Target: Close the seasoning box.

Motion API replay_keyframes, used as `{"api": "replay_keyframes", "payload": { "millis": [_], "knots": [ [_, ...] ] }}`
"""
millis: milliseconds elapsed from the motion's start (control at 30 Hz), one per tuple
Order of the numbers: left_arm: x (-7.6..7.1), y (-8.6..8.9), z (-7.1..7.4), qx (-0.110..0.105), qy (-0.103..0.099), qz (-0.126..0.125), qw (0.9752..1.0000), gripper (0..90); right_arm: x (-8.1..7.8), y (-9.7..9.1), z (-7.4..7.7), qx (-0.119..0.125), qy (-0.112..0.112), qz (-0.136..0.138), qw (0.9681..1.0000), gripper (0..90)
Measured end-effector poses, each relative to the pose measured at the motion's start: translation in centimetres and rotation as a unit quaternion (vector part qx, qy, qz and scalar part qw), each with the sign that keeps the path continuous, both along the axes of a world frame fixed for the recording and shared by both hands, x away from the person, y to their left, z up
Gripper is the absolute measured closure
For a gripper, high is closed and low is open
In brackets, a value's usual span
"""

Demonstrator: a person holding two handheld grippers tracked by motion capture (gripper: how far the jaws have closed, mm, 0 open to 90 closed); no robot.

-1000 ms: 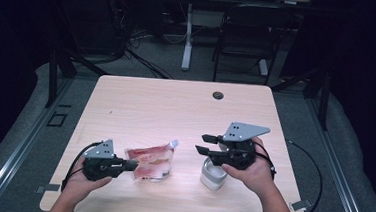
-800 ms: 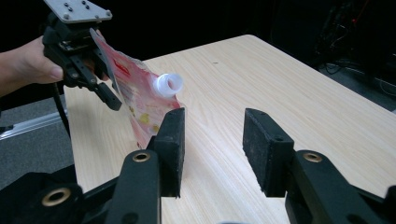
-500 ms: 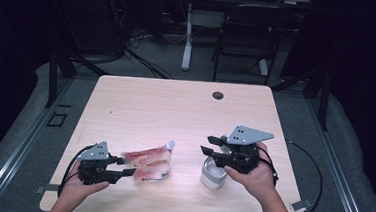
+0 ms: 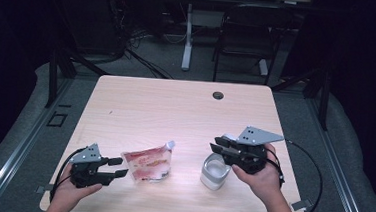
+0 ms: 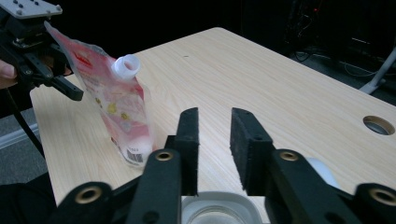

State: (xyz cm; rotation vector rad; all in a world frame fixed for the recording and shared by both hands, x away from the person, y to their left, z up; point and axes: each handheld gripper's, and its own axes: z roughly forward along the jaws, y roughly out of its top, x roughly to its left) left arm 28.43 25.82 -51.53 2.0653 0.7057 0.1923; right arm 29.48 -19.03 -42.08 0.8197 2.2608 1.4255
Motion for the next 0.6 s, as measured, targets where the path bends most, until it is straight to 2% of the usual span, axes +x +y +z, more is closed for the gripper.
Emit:
{"api": "replay_keyframes", "payload": {
  "millis": [233, 333, 467, 600],
  "knots": [
    [-0.3, 1.2, 0.1, -0.01, 0.0, 0.014, 0.9999, 51.7, 0.1, -1.2, 1.1, -0.002, -0.007, -0.026, 0.9996, 85.8],
    [-0.3, 1.7, 0.1, -0.007, 0.0, 0.017, 0.9998, 54.3, 0.2, -2.0, 1.5, -0.005, -0.015, -0.044, 0.9989, 90.0],
    [-0.3, 2.1, 0.1, -0.012, -0.001, 0.024, 0.9996, 54.4, 0.6, -3.1, 1.7, 0.004, -0.015, -0.069, 0.9975, 90.0],
    [-0.3, 2.5, -0.1, -0.012, -0.002, 0.042, 0.999, 53.9, 1.2, -4.4, 1.7, 0.006, -0.003, -0.093, 0.9956, 90.0]
  ]
}}
